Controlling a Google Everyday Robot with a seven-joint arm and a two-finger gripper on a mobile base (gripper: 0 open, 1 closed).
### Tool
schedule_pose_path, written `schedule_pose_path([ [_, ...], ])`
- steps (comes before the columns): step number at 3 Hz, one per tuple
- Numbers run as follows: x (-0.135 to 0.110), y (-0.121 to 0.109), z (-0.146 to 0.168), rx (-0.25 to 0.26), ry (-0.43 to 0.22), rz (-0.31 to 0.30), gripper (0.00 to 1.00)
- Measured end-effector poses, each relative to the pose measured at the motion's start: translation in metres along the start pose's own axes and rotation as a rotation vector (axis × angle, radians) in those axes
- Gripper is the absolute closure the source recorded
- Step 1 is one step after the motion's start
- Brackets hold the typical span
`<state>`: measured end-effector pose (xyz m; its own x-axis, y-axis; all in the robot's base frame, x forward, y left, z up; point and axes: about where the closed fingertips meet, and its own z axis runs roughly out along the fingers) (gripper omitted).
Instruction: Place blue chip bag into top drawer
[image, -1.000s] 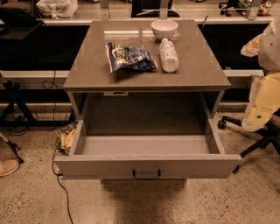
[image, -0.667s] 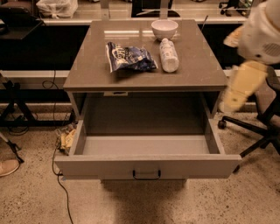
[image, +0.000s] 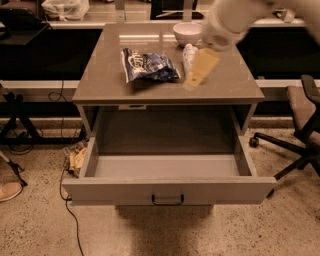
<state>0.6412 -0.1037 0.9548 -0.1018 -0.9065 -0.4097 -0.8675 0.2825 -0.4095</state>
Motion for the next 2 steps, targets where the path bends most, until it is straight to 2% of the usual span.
schedule_pose_path([
  [1, -0.0095, -0.0032, 0.005, 0.014, -0.01, 0.032, 0.0],
  [2, -0.0096, -0.0033, 0.0051, 0.014, -0.01, 0.031, 0.0],
])
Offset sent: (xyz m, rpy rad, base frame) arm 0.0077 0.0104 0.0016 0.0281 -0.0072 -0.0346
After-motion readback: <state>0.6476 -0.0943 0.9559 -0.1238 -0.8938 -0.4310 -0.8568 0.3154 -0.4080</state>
